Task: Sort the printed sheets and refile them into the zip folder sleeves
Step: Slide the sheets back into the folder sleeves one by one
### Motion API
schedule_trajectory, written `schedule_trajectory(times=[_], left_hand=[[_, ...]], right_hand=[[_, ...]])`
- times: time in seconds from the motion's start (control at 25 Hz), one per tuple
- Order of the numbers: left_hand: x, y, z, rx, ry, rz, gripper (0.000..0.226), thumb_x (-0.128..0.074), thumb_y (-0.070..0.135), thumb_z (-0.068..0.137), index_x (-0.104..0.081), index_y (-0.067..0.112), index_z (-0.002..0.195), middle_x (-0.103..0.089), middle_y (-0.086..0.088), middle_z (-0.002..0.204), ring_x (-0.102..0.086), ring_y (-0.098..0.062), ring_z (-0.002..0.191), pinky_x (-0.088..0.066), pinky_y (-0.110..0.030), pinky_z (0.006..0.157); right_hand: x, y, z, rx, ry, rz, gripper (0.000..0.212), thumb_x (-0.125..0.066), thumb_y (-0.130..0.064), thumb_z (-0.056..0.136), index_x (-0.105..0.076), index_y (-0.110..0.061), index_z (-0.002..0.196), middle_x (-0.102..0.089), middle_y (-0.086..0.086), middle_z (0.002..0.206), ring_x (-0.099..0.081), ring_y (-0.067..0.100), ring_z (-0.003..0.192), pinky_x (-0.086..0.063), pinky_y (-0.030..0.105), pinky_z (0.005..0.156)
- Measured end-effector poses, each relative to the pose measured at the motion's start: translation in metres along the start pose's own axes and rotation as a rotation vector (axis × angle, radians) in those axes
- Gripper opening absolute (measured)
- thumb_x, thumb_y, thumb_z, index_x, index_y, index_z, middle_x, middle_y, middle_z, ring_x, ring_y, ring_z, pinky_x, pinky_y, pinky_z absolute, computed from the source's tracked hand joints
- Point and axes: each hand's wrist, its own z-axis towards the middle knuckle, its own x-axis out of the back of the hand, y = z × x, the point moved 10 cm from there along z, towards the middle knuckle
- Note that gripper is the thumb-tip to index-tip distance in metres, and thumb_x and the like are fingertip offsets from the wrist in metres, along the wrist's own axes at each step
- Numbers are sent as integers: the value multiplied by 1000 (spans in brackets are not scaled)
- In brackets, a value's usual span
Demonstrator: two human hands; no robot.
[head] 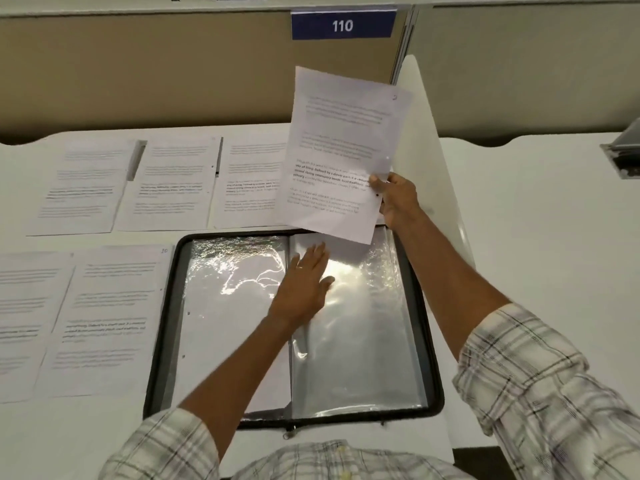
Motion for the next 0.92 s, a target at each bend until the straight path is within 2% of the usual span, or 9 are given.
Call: schedule_trajectory(times=[0.08, 0.16, 0.28, 0.36, 0.44, 0.52, 0.6, 0.76, 0.92], left_hand=[[-15, -5, 6, 31, -62, 217, 59, -30, 37, 109, -30, 8, 161, -22, -6, 170, -17, -24, 158, -15, -51, 128], [-13, -3, 6, -5, 14, 285, 51, -37, 31, 109, -45, 7, 153, -40, -9, 162, -34, -28, 152, -27, -51, 124], [1, -5, 13, -59, 93, 264, 34, -59, 22, 101, -64, 11, 133, -66, -10, 132, -59, -33, 128, -42, -45, 110], [16, -13, 20, 9, 116, 186, 44, -68, 27, 96, -60, 13, 136, -68, -7, 118, -61, -31, 116, -45, -45, 99], [21, -17, 28, 66, 43, 179, 63, -69, 37, 93, -49, 16, 150, -67, -4, 119, -58, -29, 115, -44, -47, 96], [20, -17, 38, 69, -80, 267, 67, -65, 47, 93, -46, 23, 153, -64, -2, 125, -55, -28, 122, -40, -46, 98], [23, -18, 49, 69, -141, 269, 62, -64, 53, 90, -54, 29, 146, -65, 3, 125, -55, -25, 124, -38, -44, 100], [31, -22, 60, 133, -69, 125, 51, -58, 69, 89, -72, 33, 122, -68, 10, 113, -65, -17, 108, -45, -43, 97], [34, -25, 63, 148, 16, 55, 15, -70, 44, 90, -77, 34, 99, -67, 11, 116, -70, -16, 93, -42, -38, 91]], right_hand=[[0, 1, 4, -11, 34, 20, 24, -68, 2, 93, -66, -5, 116, -73, 5, 98, -70, 18, 82, -60, 34, 71], [-1, 2, 8, -14, 54, 30, 31, -64, 5, 95, -63, -2, 125, -72, 4, 102, -69, 17, 86, -60, 34, 74], [-3, 6, 16, -6, 66, 13, 37, -63, 5, 95, -60, 0, 132, -72, 5, 108, -69, 20, 93, -61, 34, 74], [-8, 11, 18, -20, 57, 7, 37, -62, 5, 96, -59, 0, 133, -71, 6, 109, -68, 21, 96, -60, 36, 77], [-15, 15, 20, -37, 32, 3, 36, -60, 6, 97, -59, -2, 132, -70, 7, 111, -67, 22, 98, -59, 41, 86], [-21, 19, 23, -49, 4, 4, 35, -58, 7, 98, -58, -5, 131, -69, 7, 115, -65, 24, 103, -56, 46, 95], [-25, 21, 25, -54, -19, -1, 35, -57, 7, 98, -58, -6, 130, -69, 8, 117, -65, 25, 106, -54, 49, 100], [-28, 18, 27, -51, -59, 21, 37, -57, 8, 97, -58, -7, 131, -69, 8, 119, -66, 26, 108, -55, 49, 98], [-26, 14, 27, -38, -58, 38, 36, -57, 8, 98, -59, -8, 129, -69, 8, 117, -66, 25, 107, -56, 47, 97]])
